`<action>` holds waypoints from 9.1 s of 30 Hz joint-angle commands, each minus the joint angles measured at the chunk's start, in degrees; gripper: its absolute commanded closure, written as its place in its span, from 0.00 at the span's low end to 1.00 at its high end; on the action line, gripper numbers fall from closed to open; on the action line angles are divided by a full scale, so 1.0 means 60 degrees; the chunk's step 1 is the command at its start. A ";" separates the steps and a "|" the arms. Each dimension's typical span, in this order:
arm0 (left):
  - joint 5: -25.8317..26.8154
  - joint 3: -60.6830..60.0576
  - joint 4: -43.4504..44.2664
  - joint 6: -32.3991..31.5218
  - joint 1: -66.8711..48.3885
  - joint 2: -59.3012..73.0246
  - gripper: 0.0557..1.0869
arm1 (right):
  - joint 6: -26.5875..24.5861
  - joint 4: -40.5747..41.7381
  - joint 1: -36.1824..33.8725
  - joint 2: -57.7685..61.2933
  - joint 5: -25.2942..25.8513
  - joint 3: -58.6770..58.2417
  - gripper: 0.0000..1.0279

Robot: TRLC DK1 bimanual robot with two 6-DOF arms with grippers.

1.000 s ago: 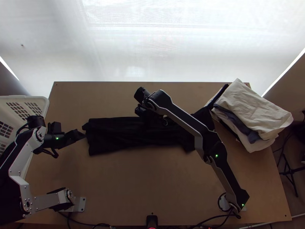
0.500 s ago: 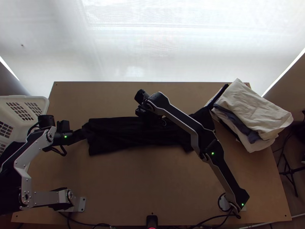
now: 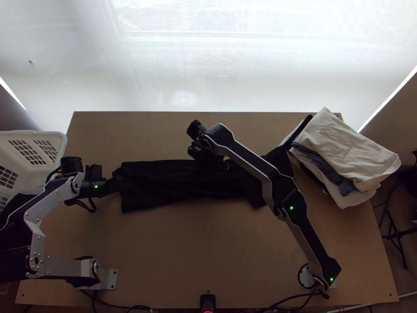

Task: Fold the t-shirt

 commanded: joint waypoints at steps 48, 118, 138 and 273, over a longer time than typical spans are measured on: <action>0.2129 0.2380 -0.4582 0.2425 0.5519 -0.0522 0.97 | 0.0612 0.0623 -0.2322 -0.3867 -0.1160 -0.2914 0.04; -0.0142 0.5764 0.4852 -0.7462 -0.8749 0.3330 0.78 | 0.1198 0.2996 -0.4343 -0.7104 -0.1131 -0.8231 0.04; -0.0215 0.5119 0.6566 -0.8210 -0.7928 0.2715 0.04 | 0.1433 0.3333 -0.3391 -0.7734 -0.1204 -0.7396 0.04; -0.0508 0.2277 0.6082 -0.6833 -0.5804 0.1807 0.04 | 0.3879 0.7493 -0.9470 -0.8306 -0.6478 -0.5858 0.97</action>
